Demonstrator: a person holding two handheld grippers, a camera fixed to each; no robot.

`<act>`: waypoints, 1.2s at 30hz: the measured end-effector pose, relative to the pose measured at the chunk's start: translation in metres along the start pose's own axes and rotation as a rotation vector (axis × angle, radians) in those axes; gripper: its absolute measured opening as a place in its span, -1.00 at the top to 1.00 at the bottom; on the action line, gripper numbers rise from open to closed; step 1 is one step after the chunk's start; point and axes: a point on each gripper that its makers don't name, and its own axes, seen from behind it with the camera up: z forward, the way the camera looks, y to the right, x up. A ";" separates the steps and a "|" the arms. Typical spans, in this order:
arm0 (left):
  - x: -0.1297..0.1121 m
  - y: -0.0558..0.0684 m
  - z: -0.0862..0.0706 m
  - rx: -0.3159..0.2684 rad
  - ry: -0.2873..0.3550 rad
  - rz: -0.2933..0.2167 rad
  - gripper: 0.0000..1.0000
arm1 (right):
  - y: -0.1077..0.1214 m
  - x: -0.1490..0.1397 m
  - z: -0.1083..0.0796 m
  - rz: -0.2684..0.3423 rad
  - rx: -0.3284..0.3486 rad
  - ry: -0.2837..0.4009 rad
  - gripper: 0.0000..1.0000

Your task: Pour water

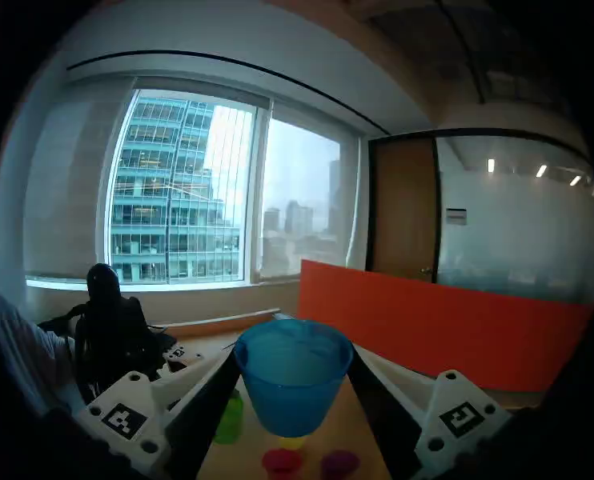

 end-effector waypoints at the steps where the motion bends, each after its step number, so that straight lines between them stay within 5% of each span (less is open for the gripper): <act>1: 0.000 -0.001 -0.001 0.003 -0.001 0.000 -0.76 | 0.001 -0.001 -0.001 -0.001 -0.002 -0.001 -0.83; 20: -0.007 -0.021 -0.018 0.045 -0.034 0.006 -0.76 | 0.016 -0.015 -0.033 -0.056 -0.039 -0.019 -0.83; 36: -0.008 -0.021 -0.021 0.039 -0.046 -0.011 -0.76 | 0.010 -0.028 -0.033 -0.057 -0.020 -0.031 -0.84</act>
